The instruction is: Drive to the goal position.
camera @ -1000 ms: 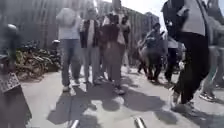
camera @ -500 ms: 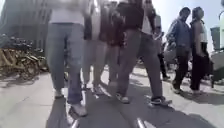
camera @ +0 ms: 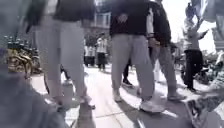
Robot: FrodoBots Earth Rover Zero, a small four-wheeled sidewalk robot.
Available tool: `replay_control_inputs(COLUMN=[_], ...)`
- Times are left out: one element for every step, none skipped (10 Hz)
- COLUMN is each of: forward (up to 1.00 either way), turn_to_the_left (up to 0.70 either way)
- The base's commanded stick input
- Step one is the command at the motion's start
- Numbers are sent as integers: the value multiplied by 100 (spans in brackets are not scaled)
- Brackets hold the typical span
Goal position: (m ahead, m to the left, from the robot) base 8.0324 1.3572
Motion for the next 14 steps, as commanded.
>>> replay_control_inputs(forward=[0,0,0,1,30,60,85,85,85,85,85,85,85,85], turn_to_the_left=[0,0,0,0,0,1,1,1,1,1,1,1,1,1])
